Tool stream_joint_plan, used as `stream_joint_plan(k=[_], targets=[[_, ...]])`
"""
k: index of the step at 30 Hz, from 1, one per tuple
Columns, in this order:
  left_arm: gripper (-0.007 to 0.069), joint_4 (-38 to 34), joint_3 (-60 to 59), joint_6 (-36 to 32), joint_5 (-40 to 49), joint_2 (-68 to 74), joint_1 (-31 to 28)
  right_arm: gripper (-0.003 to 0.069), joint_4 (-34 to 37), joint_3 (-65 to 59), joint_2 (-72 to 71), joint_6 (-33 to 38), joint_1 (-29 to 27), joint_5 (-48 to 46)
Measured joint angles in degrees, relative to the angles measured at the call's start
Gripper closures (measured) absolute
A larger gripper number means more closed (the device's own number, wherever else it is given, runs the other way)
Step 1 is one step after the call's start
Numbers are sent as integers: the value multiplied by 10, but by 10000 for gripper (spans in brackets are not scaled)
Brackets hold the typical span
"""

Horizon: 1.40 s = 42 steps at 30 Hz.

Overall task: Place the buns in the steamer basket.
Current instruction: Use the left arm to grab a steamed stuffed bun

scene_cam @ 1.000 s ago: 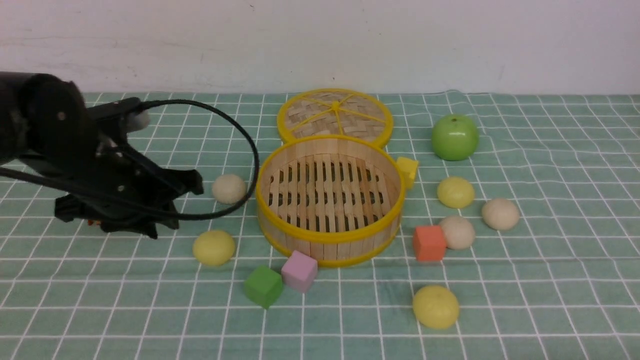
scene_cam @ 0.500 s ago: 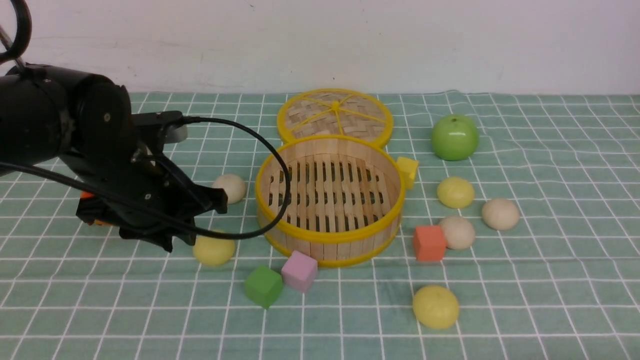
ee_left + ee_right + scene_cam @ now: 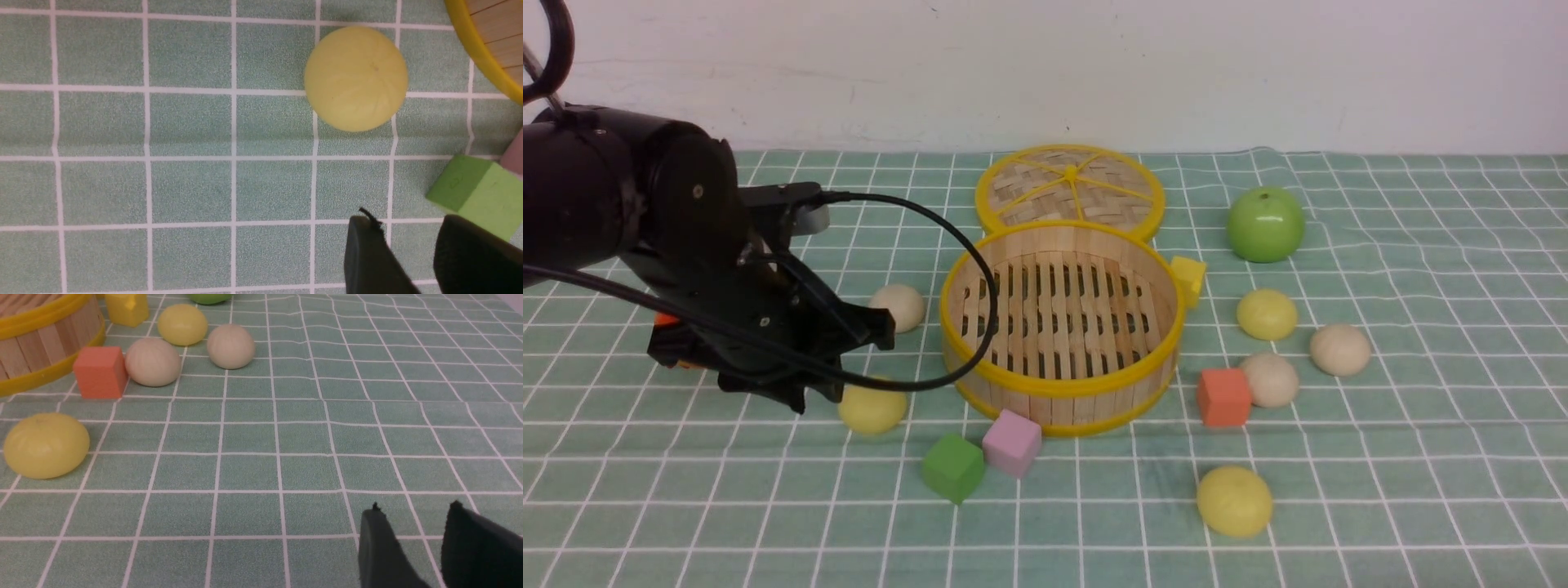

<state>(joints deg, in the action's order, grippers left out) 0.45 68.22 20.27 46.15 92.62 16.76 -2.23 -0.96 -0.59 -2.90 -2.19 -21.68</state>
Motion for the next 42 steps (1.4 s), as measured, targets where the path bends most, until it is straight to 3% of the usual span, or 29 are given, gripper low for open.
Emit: stream_joint_plan(k=[11,28,42], targets=[[386,0,7,0,-1,1,0,420,0,0,0,0,0,0],[386,15,220,-13,107,147,0,420,0,0,0,0,0,0],[386,18,247,-20,123,206,1,420,0,0,0,0,0,0]])
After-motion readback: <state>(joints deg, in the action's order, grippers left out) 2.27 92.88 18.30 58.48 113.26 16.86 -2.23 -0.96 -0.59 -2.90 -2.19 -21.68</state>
